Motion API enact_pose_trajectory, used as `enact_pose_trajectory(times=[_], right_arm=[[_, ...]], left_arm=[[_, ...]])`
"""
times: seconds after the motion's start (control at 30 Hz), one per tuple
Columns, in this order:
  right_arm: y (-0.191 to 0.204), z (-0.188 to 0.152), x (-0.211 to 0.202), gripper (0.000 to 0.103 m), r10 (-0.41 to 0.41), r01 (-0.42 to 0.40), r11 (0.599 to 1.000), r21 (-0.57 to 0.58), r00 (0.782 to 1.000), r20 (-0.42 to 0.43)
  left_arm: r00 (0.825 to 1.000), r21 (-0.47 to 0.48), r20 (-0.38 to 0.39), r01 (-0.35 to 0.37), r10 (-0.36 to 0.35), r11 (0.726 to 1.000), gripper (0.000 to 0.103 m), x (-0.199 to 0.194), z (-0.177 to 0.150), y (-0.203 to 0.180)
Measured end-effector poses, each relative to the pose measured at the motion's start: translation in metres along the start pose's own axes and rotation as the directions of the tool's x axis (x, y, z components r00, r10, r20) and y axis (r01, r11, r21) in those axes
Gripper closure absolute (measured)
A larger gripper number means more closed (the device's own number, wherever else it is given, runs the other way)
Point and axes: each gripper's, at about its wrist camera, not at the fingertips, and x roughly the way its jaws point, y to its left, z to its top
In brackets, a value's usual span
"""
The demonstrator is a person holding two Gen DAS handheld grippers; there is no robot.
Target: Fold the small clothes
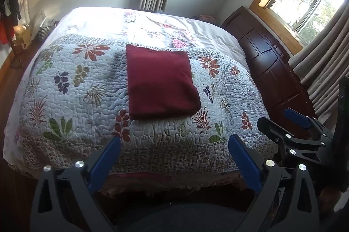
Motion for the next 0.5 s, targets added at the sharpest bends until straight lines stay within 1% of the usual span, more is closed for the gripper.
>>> enact_pose_trajectory(times=[0.5], right_arm=[[-0.0035,0.004,0.0029,0.003,-0.006,0.006,1.0,-0.002,1.0,0.005]], left_arm=[[1.0,0.005,-0.001,-0.001,0.001,1.0,0.004,0.0032,0.0017,-0.0013]])
